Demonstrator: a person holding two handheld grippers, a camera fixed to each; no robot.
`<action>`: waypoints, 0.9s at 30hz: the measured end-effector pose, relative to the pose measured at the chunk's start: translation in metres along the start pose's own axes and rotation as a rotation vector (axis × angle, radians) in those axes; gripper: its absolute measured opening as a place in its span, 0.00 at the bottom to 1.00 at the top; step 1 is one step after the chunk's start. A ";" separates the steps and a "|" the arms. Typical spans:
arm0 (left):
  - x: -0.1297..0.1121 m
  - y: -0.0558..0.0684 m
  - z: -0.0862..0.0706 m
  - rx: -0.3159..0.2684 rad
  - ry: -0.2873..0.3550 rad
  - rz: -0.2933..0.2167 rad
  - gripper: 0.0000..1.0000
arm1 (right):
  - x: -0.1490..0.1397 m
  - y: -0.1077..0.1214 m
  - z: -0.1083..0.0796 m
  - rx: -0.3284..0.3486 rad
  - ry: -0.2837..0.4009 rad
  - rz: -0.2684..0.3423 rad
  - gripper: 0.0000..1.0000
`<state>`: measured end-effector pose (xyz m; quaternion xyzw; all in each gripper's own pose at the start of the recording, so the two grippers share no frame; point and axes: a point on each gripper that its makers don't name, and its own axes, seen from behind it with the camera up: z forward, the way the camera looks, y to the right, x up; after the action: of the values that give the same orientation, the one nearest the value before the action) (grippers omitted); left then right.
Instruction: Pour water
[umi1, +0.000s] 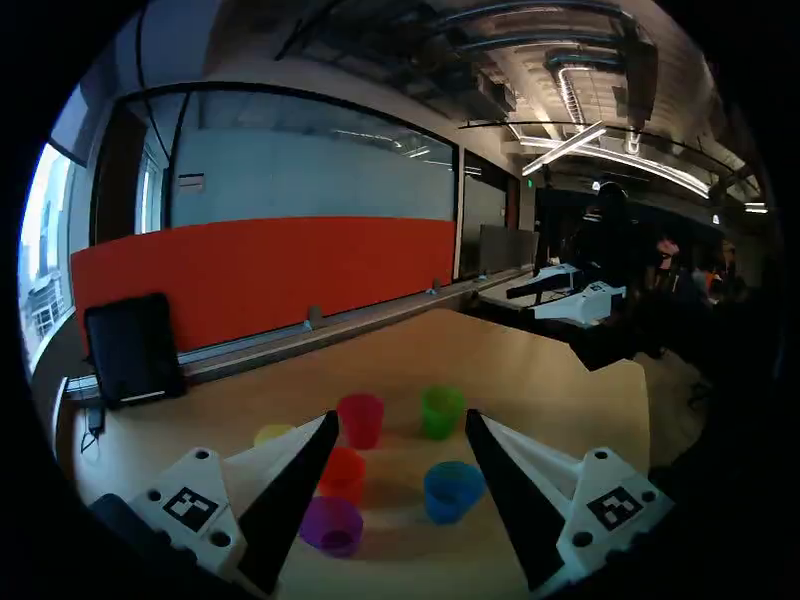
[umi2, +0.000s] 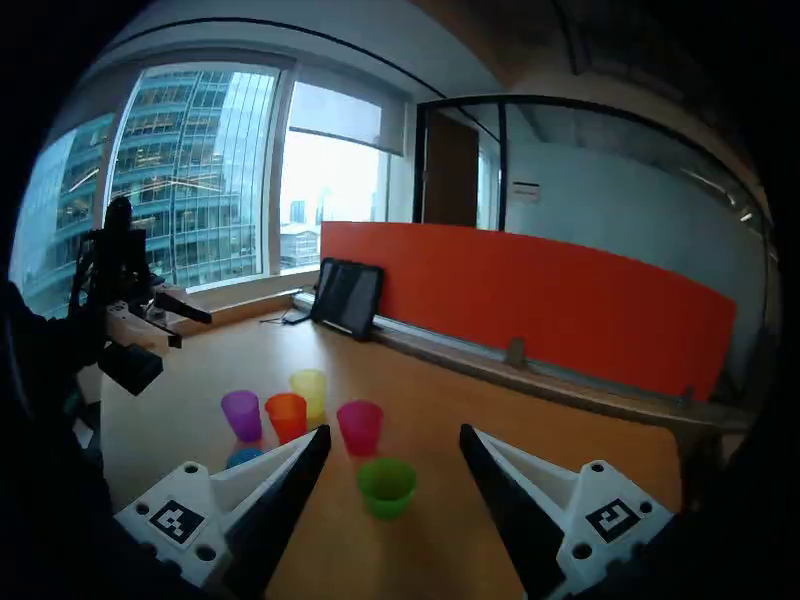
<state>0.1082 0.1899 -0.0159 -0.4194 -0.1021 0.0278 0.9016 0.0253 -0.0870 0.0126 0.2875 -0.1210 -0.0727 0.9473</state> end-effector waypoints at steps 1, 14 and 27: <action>-0.003 0.002 0.002 -0.006 -0.005 0.004 0.94 | -0.002 0.000 0.001 0.002 -0.005 0.000 1.00; -0.048 0.026 0.023 -0.073 -0.094 0.014 0.94 | -0.033 -0.003 0.012 0.025 -0.071 0.003 1.00; -0.097 0.050 0.040 -0.111 -0.201 0.055 0.94 | -0.053 0.005 0.021 0.027 -0.117 0.001 1.00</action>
<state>0.0065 0.2389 -0.0444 -0.4666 -0.1817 0.0886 0.8610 -0.0309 -0.0832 0.0219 0.2956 -0.1772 -0.0871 0.9347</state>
